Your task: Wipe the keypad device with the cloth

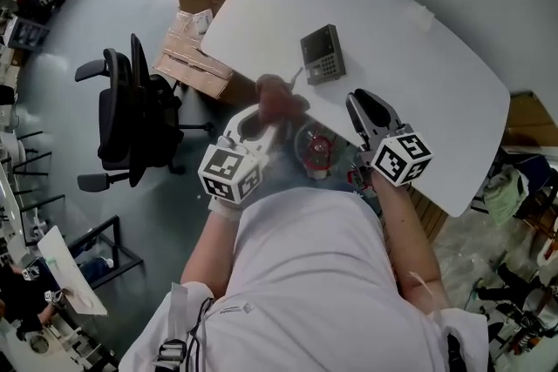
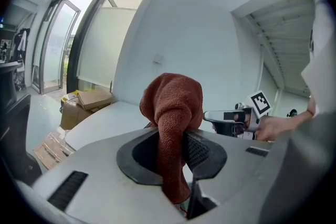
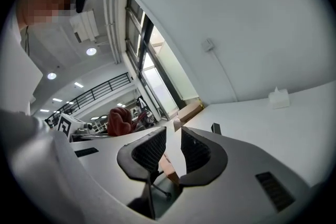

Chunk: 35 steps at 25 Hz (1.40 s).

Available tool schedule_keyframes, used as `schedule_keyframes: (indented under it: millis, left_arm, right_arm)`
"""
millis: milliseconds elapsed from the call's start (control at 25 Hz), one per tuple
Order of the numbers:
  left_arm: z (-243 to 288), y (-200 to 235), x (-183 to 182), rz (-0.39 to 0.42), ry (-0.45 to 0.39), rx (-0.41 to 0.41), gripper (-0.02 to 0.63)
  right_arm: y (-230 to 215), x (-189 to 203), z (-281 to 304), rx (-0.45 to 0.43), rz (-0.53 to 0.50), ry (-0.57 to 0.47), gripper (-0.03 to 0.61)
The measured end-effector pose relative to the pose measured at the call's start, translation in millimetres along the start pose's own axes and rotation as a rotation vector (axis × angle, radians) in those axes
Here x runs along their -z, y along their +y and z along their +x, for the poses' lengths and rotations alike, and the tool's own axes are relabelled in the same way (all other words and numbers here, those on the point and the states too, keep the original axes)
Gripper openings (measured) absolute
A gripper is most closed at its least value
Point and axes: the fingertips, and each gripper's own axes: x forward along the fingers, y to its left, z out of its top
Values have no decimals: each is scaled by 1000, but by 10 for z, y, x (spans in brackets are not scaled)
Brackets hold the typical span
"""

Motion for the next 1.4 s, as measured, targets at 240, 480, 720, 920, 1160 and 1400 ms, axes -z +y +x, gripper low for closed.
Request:
schedule_keyframes:
  millis: [240, 480, 720, 920, 1160, 1400]
  left_arm:
    - [575, 286, -132, 10, 32, 61, 77]
    - [1124, 524, -238, 29, 67, 127, 77]
    - [1689, 764, -176, 20, 126, 190, 77]
    - [2115, 931, -45, 14, 179, 237, 77]
    - [2569, 970, 76, 6, 238, 292, 77]
    - [2901, 990, 194, 6, 295, 339, 77]
  right_arm:
    - [-280, 56, 346, 35, 55, 59, 151]
    - [-667, 226, 652, 155, 76, 159, 187]
    - [-1039, 525, 894, 272, 127, 261, 195]
    - [-1231, 708, 1084, 290, 151, 316, 195]
    - [-1246, 876, 1206, 285, 179, 363, 195]
    - [-1375, 879, 1201, 354, 172, 364, 173]
